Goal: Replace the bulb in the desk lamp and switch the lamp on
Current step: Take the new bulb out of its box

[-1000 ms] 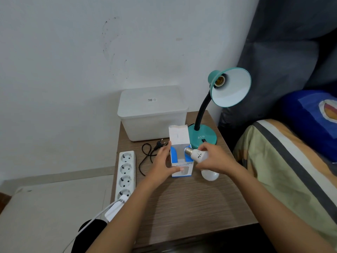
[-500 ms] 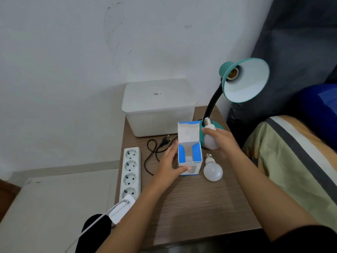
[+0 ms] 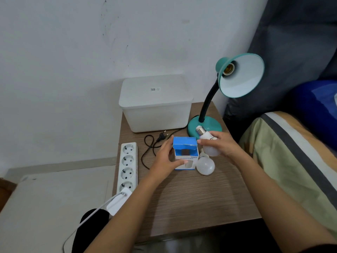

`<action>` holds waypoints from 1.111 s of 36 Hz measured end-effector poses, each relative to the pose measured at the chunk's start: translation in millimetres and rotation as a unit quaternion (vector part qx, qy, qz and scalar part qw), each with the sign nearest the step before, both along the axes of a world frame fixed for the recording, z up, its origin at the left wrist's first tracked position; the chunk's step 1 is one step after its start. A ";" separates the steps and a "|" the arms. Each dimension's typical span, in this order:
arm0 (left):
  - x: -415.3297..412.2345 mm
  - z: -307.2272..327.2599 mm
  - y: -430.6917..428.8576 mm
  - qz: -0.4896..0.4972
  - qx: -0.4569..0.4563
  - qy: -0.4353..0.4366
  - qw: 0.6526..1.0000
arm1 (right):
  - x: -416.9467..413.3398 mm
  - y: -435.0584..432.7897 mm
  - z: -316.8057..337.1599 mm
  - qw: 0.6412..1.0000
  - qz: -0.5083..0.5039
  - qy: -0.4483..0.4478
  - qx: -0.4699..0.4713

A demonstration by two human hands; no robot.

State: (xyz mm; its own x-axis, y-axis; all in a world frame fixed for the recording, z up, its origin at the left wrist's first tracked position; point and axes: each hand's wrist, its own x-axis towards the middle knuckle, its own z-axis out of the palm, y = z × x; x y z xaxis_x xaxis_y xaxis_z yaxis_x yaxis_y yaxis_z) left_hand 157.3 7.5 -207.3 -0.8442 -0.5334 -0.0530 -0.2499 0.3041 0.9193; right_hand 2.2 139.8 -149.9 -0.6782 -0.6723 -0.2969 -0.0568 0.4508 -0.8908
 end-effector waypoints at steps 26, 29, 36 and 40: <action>-2.1 5.5 2.6 -0.007 -0.026 -0.023 0.999 | 28.5 -5.3 -6.0 0.962 0.042 0.264 0.057; -1.0 6.8 3.2 -0.014 -0.038 -0.028 0.999 | 31.8 -12.3 -1.1 0.959 0.038 0.270 0.080; -2.4 7.6 3.6 -0.013 -0.040 -0.032 0.999 | 39.1 -24.9 11.8 0.944 0.050 0.292 0.147; -3.1 7.3 3.4 -0.009 -0.045 -0.036 0.998 | 39.9 -26.8 14.4 0.938 0.047 0.298 0.171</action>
